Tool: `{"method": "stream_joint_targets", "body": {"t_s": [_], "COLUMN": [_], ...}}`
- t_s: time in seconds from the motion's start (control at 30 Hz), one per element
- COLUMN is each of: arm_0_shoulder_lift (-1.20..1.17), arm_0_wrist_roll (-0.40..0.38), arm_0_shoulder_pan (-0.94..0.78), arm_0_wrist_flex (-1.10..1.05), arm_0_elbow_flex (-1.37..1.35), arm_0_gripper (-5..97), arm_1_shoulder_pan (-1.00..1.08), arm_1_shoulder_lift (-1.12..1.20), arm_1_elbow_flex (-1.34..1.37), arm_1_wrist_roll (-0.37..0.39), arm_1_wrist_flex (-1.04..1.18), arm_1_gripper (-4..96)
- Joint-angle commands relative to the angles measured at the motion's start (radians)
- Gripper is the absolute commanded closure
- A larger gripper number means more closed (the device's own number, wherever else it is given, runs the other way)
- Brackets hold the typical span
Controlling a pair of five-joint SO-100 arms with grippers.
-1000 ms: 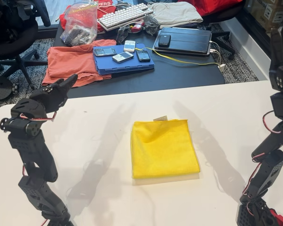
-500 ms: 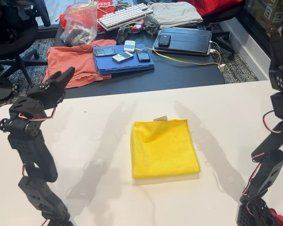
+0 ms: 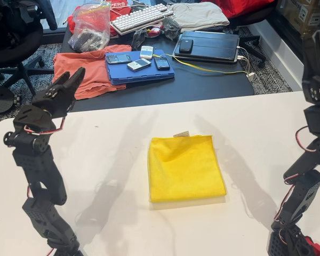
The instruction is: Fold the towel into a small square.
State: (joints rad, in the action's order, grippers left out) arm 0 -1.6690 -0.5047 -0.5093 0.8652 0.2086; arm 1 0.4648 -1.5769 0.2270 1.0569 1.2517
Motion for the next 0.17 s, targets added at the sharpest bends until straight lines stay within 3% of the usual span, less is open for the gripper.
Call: {"method": "stream_joint_targets", "body": {"t_s": [0.0,0.13], "arm_0_shoulder_lift": [-0.002,-0.002], "arm_0_wrist_roll": [0.000,0.000], "arm_0_shoulder_pan": [0.003,0.003], "arm_0_wrist_flex": [-0.002,-0.002], "arm_0_elbow_flex": [0.000,0.000], "arm_0_gripper": [72,72], "arm_1_shoulder_pan": [-0.002,0.002], "arm_1_shoulder_lift": [-0.008,-0.008], "arm_1_elbow_flex": [-0.011,-0.011], "arm_1_wrist_roll": [0.002,0.002], "arm_1_wrist_flex": [-0.029,-0.100], "arm_1_gripper": [69.9,69.9]}}
